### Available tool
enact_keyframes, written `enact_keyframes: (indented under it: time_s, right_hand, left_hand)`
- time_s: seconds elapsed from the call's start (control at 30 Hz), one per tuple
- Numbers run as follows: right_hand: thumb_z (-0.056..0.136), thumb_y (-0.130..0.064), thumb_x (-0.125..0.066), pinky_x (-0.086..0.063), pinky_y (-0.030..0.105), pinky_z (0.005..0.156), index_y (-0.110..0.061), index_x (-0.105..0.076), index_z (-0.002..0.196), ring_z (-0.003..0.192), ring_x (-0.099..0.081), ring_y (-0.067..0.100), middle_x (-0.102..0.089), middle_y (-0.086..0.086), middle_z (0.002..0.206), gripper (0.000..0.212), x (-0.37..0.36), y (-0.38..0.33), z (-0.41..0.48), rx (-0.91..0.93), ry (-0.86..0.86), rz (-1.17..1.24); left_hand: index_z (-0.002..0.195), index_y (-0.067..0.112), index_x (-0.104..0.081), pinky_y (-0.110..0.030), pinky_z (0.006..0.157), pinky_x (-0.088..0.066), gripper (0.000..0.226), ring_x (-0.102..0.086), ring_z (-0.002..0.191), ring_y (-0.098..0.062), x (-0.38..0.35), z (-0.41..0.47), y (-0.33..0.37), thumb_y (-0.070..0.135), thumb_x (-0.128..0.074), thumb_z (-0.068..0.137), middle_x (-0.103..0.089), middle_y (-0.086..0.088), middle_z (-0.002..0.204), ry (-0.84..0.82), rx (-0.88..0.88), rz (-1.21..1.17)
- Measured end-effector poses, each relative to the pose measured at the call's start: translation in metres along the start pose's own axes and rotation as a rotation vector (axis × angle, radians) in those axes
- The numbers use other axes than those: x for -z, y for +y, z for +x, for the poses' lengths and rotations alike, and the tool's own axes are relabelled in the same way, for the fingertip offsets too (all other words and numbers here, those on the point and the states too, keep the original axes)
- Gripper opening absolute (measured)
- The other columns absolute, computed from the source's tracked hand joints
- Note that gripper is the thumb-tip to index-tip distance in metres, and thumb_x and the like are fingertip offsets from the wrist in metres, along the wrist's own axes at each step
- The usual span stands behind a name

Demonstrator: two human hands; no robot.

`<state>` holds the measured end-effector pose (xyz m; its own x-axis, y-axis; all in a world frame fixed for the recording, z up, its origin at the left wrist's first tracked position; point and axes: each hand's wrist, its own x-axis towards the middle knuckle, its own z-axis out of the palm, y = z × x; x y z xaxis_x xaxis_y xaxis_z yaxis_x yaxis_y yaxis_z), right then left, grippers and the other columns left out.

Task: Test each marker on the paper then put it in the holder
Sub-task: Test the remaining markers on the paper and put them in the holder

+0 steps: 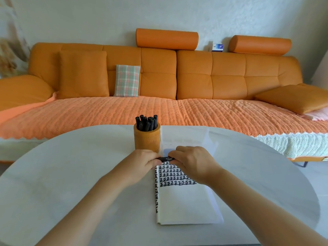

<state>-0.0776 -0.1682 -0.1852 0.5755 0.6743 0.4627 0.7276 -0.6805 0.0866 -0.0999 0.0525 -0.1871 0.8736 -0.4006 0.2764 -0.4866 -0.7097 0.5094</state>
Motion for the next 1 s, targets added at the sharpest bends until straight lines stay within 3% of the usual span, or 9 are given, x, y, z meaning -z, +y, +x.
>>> enact_keyframes:
  time_s: [0.07,0.17,0.27,0.4,0.53,0.63,0.73,0.9,1.0]
  right_hand:
    - [0.101,-0.046,-0.038,-0.047,0.041,0.060,-0.023,-0.061,0.088,0.067,-0.056,0.020,-0.061,-0.005,0.073,0.035,-0.001,-0.004,0.001,-0.167,-0.175,0.163]
    - [0.101,-0.044,-0.043,-0.047,0.040,0.067,-0.021,-0.058,0.078,0.066,-0.054,0.014,-0.060,-0.003,0.070,0.035,0.004,0.004,-0.002,-0.378,-0.296,0.335]
    - [0.101,-0.040,-0.047,-0.041,0.033,0.062,-0.023,-0.055,0.073,0.061,-0.049,0.009,-0.053,-0.004,0.065,0.033,0.013,0.020,-0.014,-0.407,-0.271,0.345]
    - [0.102,-0.030,-0.048,-0.044,0.032,0.073,-0.021,-0.067,0.099,0.077,-0.055,0.008,-0.053,-0.006,0.084,0.021,0.014,0.026,-0.024,-0.415,-0.240,0.419]
    - [0.101,-0.023,-0.049,-0.038,0.019,0.067,-0.033,-0.057,0.124,0.072,-0.055,0.003,-0.056,-0.013,0.091,0.026,0.007,0.022,-0.033,-0.485,-0.214,0.503]
    - [0.098,-0.015,-0.052,-0.046,0.025,0.061,-0.044,-0.050,0.110,0.063,-0.060,0.015,-0.059,-0.012,0.097,0.031,0.007,0.018,-0.040,-0.525,-0.195,0.585]
    - [0.098,-0.010,-0.049,-0.048,0.026,0.059,-0.043,-0.057,0.097,0.064,-0.066,0.013,-0.057,-0.010,0.103,0.034,0.009,0.019,-0.045,-0.518,-0.173,0.628]
    - [0.097,0.005,-0.040,-0.055,0.029,0.065,-0.029,-0.070,0.113,0.078,-0.068,0.016,-0.062,-0.002,0.108,0.048,0.010,0.028,-0.055,-0.610,-0.139,0.822]
    - [0.086,0.016,-0.038,-0.054,0.024,0.075,-0.030,-0.070,0.115,0.085,-0.064,0.004,-0.067,-0.014,0.103,0.063,0.011,0.030,-0.062,-0.631,-0.109,0.782]
  left_hand:
    - [0.089,0.026,-0.068,-0.017,0.061,-0.033,0.010,-0.045,0.071,-0.002,0.000,0.000,-0.006,0.024,-0.060,0.094,-0.049,0.012,0.073,0.046,-0.085,0.107]
    - [0.104,0.017,-0.071,-0.020,0.068,-0.037,0.017,-0.049,0.081,-0.006,0.005,0.000,-0.025,0.026,-0.061,0.093,-0.055,0.010,0.084,0.126,-0.101,0.220]
    - [0.109,0.021,-0.070,-0.024,0.078,-0.043,0.021,-0.053,0.088,-0.006,0.012,-0.008,-0.047,0.031,-0.057,0.096,-0.056,0.011,0.093,0.124,0.045,0.154]
    - [0.115,0.029,-0.068,-0.025,0.078,-0.045,0.023,-0.052,0.087,-0.003,-0.003,-0.016,-0.054,0.035,-0.059,0.094,-0.049,0.015,0.095,0.066,0.146,0.125]
    - [0.104,0.032,-0.060,-0.026,0.072,-0.048,0.015,-0.051,0.086,-0.005,-0.016,-0.016,-0.048,0.040,-0.061,0.091,-0.053,0.016,0.094,0.082,0.157,0.166]
    - [0.097,0.030,-0.063,-0.026,0.073,-0.045,0.014,-0.046,0.093,-0.004,-0.024,-0.014,-0.049,0.043,-0.060,0.091,-0.052,0.016,0.094,0.096,0.123,0.213]
    - [0.102,0.030,-0.064,-0.027,0.076,-0.046,0.019,-0.046,0.098,-0.004,-0.028,-0.012,-0.051,0.044,-0.058,0.091,-0.052,0.017,0.096,0.097,0.120,0.229]
    - [0.106,0.026,-0.064,-0.026,0.077,-0.048,0.027,-0.049,0.098,-0.003,-0.027,-0.008,-0.036,0.043,-0.053,0.089,-0.054,0.016,0.101,0.191,0.070,0.230]
    - [0.106,0.023,-0.065,-0.028,0.077,-0.049,0.036,-0.050,0.095,-0.003,-0.031,-0.006,-0.010,0.047,-0.046,0.087,-0.053,0.015,0.098,0.175,-0.079,0.195]
